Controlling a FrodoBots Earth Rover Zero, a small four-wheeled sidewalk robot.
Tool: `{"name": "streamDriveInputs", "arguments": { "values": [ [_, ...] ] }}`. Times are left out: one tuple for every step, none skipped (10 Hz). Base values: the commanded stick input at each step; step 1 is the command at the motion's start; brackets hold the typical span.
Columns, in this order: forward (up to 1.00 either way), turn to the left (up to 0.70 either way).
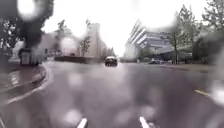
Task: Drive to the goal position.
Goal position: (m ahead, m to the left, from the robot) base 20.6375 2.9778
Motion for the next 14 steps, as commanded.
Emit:
{"name": "streamDriveInputs", "arguments": {
  "values": [
    [0.7,0.0],
    [0.7,0.0],
    [0.7,0.0],
    [0.7,0.0],
    [0.7,0.0],
    [0.7,0.0],
    [0.7,0.0],
    [0.7,0.01],
    [0.7,0.1],
    [0.7,0.14],
    [0.7,0.14],
    [0.7,0.14],
    [0.7,0.07],
    [0.7,0.0]
  ]
}}
